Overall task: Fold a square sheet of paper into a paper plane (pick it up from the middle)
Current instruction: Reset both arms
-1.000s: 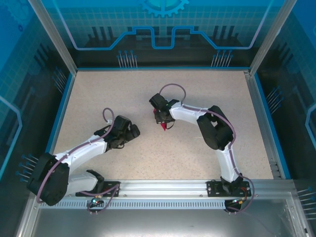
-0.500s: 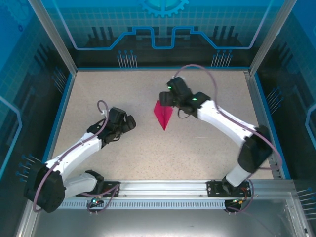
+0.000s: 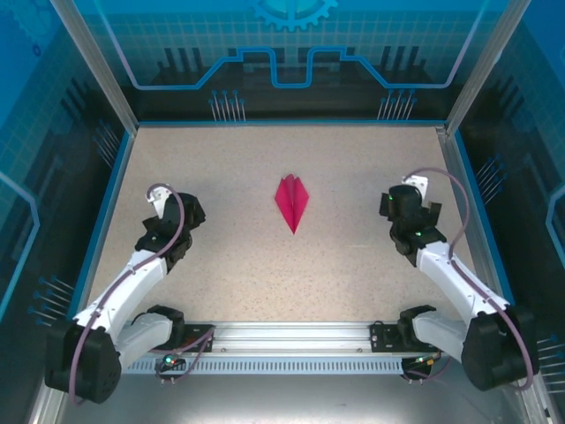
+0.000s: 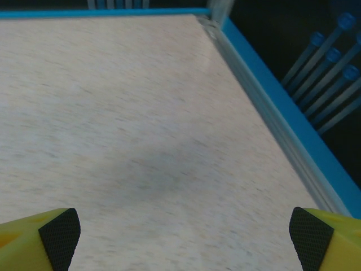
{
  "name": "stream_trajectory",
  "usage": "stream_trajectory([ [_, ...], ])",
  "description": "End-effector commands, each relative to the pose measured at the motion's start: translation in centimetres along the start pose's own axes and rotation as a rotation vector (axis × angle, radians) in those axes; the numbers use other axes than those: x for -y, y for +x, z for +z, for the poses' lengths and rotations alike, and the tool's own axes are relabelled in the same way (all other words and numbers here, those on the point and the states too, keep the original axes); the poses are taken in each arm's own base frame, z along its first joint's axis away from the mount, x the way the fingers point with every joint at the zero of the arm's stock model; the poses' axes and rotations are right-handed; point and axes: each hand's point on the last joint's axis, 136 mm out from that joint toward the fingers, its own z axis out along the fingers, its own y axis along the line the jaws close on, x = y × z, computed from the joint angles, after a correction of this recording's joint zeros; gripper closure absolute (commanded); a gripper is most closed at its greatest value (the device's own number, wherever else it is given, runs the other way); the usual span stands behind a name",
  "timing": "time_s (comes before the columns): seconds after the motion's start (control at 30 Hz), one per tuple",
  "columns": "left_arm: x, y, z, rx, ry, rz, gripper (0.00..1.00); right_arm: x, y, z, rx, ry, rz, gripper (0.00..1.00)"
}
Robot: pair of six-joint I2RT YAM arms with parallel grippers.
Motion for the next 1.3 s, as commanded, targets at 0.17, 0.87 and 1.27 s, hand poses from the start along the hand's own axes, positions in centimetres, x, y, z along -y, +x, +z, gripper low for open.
stream_trajectory([
  [0.17,-2.0,1.1,4.0,0.103,0.058,0.014,0.02,-0.6,3.0,3.8,0.008,-0.093,0.029,0.01],
  [0.87,6.9,0.3,5.5,0.233,0.560,0.136,0.01,-8.9,1.5,5.5,0.205,-0.495,-0.092,0.01],
  [1.27,8.5,1.5,7.9,0.162,0.484,0.220,0.02,-9.5,2.0,6.1,0.190,-0.482,-0.119,0.01],
])
